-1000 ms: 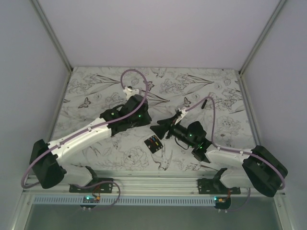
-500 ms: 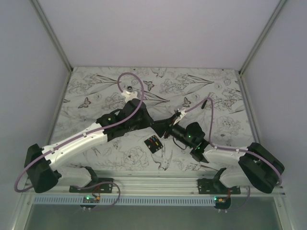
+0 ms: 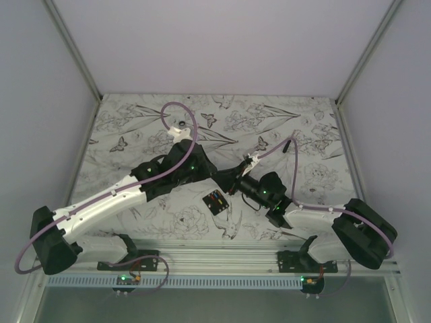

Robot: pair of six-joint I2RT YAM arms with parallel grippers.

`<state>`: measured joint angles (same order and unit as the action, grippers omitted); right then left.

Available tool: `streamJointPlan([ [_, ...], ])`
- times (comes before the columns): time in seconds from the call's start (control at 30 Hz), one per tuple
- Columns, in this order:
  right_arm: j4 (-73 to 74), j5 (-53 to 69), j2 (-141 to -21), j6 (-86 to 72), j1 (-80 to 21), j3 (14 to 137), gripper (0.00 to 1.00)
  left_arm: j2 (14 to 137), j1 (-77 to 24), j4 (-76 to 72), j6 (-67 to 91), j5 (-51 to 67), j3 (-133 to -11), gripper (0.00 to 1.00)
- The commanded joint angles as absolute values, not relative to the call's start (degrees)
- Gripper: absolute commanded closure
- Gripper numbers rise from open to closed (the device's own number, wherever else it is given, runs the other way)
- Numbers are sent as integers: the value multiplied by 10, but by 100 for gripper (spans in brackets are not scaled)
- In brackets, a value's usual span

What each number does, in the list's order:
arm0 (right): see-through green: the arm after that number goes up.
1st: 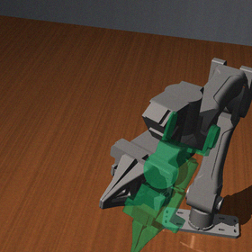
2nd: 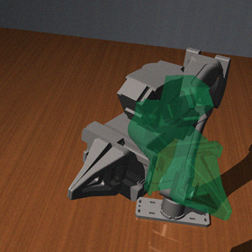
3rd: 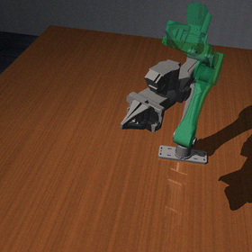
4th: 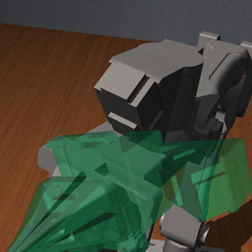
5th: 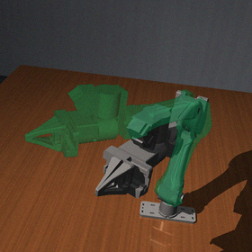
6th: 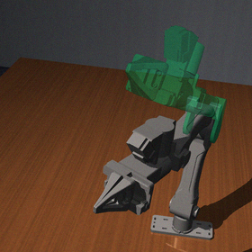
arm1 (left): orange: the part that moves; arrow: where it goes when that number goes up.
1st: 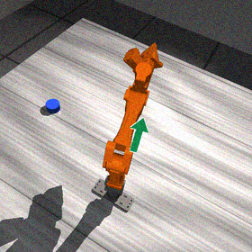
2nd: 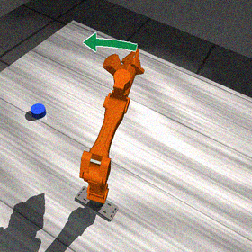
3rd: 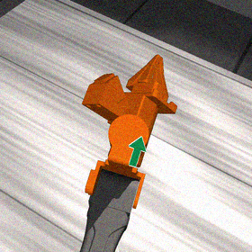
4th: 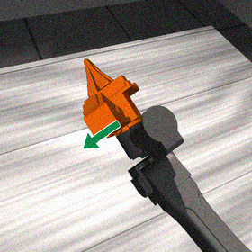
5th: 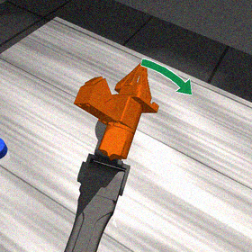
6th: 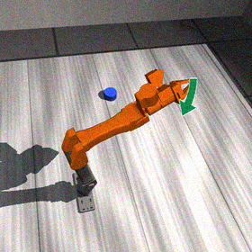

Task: Snap on the fuse box
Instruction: Pick up the fuse from the center of the board.

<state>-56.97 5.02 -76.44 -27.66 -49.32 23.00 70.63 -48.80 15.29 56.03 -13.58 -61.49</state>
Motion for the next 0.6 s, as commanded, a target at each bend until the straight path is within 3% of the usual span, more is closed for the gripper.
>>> streamJointPlan([
  [0.0,-602,42,-754,-262,-501,248,70,697,-494,143,568,-133,-605,79],
  [0.33,-576,40,-734,-244,-510,249,66,695,-494,143,564,-147,-605,78],
  [0.57,-581,28,-733,-240,-510,253,70,699,-496,143,567,-135,-606,78],
])
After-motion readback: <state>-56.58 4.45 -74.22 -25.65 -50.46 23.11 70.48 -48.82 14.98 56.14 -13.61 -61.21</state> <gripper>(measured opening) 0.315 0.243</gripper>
